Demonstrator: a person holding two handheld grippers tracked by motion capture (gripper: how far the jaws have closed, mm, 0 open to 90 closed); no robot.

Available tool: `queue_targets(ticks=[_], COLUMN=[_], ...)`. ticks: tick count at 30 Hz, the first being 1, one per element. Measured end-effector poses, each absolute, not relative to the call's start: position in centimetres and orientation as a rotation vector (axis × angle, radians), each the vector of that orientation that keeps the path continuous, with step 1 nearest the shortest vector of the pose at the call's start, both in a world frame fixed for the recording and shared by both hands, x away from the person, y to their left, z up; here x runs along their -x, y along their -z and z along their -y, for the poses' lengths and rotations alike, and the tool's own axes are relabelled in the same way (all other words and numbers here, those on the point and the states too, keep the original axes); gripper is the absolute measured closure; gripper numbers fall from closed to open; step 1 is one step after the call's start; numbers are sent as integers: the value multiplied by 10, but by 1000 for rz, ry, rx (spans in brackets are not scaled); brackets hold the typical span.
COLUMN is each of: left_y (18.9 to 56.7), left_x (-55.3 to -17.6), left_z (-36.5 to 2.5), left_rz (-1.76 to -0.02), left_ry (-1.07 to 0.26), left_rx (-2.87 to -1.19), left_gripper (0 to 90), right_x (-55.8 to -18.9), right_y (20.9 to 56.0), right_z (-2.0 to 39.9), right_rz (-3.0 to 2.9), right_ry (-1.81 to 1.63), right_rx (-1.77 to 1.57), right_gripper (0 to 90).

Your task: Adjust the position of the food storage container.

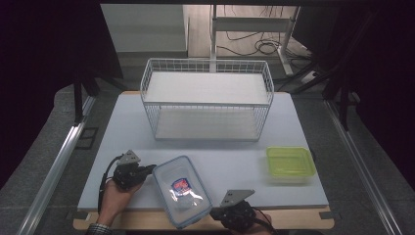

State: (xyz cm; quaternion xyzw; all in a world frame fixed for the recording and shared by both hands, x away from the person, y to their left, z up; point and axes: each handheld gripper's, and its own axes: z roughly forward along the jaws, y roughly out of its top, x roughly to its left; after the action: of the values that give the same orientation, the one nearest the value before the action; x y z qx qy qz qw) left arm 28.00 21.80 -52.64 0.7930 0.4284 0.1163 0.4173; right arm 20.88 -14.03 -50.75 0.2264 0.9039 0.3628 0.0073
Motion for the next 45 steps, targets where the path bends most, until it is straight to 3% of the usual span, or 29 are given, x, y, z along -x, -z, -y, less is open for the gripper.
queue_targets(ticks=[6,20,29,45], left_y=[528,528,527,522], left_x=[-288,-289,-286,-275], left_z=[-217,-207,-201,-177], left_rz=[-1095,-1086,-1080,-1036], left_ry=[-290,-246,-240,-171], left_rx=[-1982,-2026,-2035,-2054], left_gripper=[900,900,900,900], right_x=[-207,-225,-220,-267], right_y=[511,504,507,503], right_z=[124,151,145,186], right_rz=[-2859,-2758,-2812,-2608], right_ry=[-1113,-1113,-1068,-978], right_rx=[-660,-829,-794,-1059], right_gripper=[890,890,890,890])
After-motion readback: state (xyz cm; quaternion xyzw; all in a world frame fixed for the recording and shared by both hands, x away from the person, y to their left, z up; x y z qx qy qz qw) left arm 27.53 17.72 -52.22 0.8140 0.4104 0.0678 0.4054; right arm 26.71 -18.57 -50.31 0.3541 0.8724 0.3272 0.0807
